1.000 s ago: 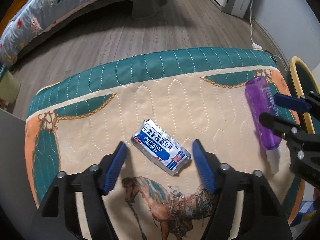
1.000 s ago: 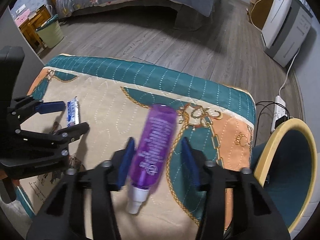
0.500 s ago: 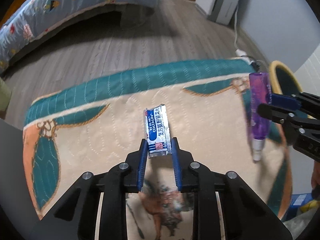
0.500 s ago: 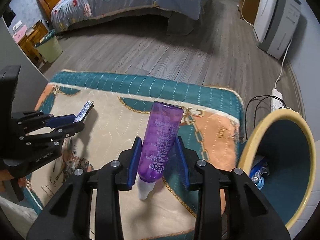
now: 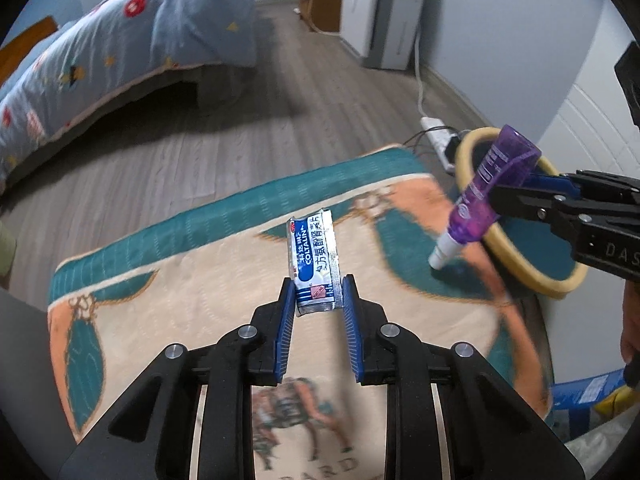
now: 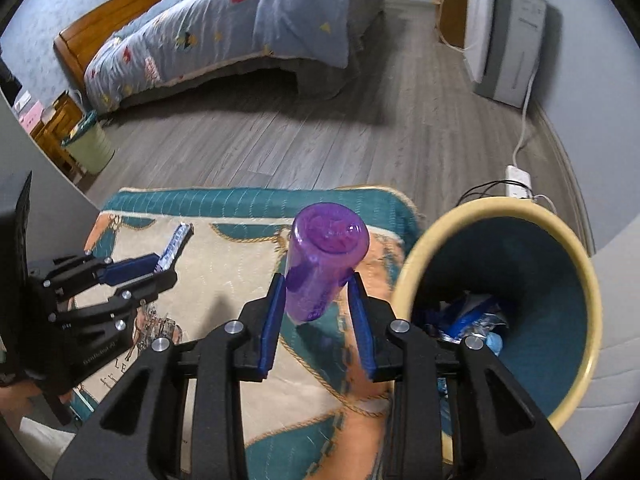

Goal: Collect trash
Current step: 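Carry the spray bottle and packet over the bin with both tools, then open both tools to drop the spray bottle and packet into the bin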

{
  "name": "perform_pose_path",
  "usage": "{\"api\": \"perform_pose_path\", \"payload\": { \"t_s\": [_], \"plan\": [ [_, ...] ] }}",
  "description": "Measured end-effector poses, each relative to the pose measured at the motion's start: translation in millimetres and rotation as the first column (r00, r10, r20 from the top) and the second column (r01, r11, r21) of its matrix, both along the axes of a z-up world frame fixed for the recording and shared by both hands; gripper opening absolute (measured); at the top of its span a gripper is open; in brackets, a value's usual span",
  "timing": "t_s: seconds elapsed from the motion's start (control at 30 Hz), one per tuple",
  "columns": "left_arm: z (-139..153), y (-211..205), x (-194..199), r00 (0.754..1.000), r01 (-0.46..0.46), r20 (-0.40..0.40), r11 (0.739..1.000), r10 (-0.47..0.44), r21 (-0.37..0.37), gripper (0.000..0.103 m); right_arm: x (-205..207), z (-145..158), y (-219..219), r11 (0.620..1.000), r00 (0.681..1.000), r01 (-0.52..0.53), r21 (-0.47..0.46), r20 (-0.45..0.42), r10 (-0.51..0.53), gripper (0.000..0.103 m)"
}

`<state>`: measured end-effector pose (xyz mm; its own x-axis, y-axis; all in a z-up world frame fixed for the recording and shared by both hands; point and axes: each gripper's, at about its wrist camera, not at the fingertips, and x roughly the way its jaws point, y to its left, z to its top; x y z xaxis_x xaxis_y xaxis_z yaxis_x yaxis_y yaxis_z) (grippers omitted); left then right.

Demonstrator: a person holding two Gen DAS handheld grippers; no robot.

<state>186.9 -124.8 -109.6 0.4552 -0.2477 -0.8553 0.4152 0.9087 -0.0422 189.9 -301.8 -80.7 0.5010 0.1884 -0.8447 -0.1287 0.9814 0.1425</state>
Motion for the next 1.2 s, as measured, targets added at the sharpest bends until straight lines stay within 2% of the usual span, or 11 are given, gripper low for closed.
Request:
{"api": "perform_pose_path", "payload": {
  "t_s": [0.2, 0.4, 0.53, 0.7, 0.93, 1.0, 1.07, 1.2],
  "plan": [
    [20.2, -39.6, -12.5, 0.995, 0.077, 0.059, 0.997, -0.076, -0.021, 0.025, -13.9, 29.0, -37.6, 0.997, 0.995, 0.080, 0.002, 0.059, -0.080, 0.032],
    [27.0, -94.7, -26.5, 0.976, 0.197, 0.097, 0.980, -0.195, -0.018, 0.025, -26.2, 44.1, -95.2, 0.974, 0.973, 0.222, -0.045, 0.081, -0.218, 0.032],
    [24.2, -131.9, -35.8, 0.961, 0.261, 0.101, 0.965, -0.258, -0.019, 0.025, -29.5, 32.5, -133.3, 0.948, 0.950, 0.313, -0.061, 0.037, -0.311, 0.032],
    [11.9, -174.3, -46.2, 0.935, 0.338, 0.111, 0.941, -0.337, 0.014, 0.025, -30.5, 7.0, -163.3, 0.921, 0.923, 0.379, -0.090, -0.031, -0.383, 0.032],
    [-1.1, -208.8, -50.2, 0.924, 0.367, 0.114, 0.930, -0.364, -0.002, 0.028, -38.0, -11.3, -181.0, 0.899, 0.898, 0.428, -0.096, -0.073, -0.435, 0.032],
    [-2.8, -208.7, -52.8, 0.922, 0.374, 0.109, 0.927, -0.373, 0.004, 0.038, -40.0, -10.4, -186.1, 0.892, 0.890, 0.445, -0.085, -0.073, -0.451, 0.037],
    [0.0, -202.8, -53.9, 0.924, 0.365, 0.119, 0.931, -0.364, 0.015, 0.049, -42.2, -7.1, -188.0, 0.889, 0.887, 0.452, -0.075, -0.065, -0.457, 0.053],
    [14.0, -175.6, -53.2, 0.943, 0.313, 0.124, 0.949, -0.308, -0.022, 0.068, -49.4, 3.3, -186.8, 0.886, 0.885, 0.460, -0.065, -0.047, -0.463, 0.067]
  ]
}}
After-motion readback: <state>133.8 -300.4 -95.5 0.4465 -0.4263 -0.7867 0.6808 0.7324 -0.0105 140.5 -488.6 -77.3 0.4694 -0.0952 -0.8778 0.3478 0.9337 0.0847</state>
